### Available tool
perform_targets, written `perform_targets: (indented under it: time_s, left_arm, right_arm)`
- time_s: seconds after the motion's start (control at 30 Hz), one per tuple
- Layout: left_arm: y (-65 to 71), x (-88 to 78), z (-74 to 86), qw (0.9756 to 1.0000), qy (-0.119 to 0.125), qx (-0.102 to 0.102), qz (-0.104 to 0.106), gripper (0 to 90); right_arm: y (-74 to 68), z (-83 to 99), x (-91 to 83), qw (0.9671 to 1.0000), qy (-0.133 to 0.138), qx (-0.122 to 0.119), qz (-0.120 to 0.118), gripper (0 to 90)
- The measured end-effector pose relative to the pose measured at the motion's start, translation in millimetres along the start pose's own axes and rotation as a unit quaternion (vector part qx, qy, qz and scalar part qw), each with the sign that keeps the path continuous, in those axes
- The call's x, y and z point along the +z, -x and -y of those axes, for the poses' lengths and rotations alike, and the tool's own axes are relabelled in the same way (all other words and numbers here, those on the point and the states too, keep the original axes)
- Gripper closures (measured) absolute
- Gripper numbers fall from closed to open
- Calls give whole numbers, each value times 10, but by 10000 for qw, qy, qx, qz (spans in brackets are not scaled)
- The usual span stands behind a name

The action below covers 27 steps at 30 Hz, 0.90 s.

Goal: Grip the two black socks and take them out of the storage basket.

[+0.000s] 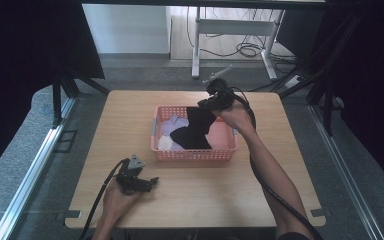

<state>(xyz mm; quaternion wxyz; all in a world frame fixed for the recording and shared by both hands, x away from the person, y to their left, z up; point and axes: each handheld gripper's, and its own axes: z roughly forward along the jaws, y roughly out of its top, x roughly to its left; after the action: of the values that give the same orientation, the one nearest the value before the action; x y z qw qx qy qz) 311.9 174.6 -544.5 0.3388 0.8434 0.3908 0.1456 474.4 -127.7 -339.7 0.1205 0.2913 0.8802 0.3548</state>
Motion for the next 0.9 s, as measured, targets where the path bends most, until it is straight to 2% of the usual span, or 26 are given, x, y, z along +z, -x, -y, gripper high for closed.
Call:
perform_targets:
  time_s: [0.17,0.2,0.23,0.37,0.43,0.5,0.63,0.7,0.9]
  left_arm:
    - [-2,-3,-1,10000,-23,11,-1,128]
    - [-2,-3,-1,10000,-22,9,0,128]
    - [-2,-3,-1,10000,-23,11,0,128]
    - [-2,-4,-1,10000,-30,12,11,128]
    - [-2,-4,-1,10000,-31,13,11,128]
    - [-2,-4,-1,10000,-29,13,13,128]
    - [-2,-4,-1,10000,-31,13,14,128]
    - [-1,-3,0,10000,-25,10,10,128]
    - [-1,-3,0,10000,-23,7,9,128]
  right_arm:
    - [43,-95,-272,9998,140,2,112,900]
    - [43,-95,-272,9998,140,2,112,900]
    - [63,-119,-374,9997,206,22,143,900]
    - [113,-151,-589,9992,271,57,285,900]
    - [127,-157,-642,9991,279,66,320,900]
    - [173,-164,-804,9984,326,115,437,900]
    - [243,-155,-1019,9973,368,194,611,900]
    - [260,-150,-1057,9970,374,198,649,900]
    - [397,-58,-1338,9937,410,374,973,900]
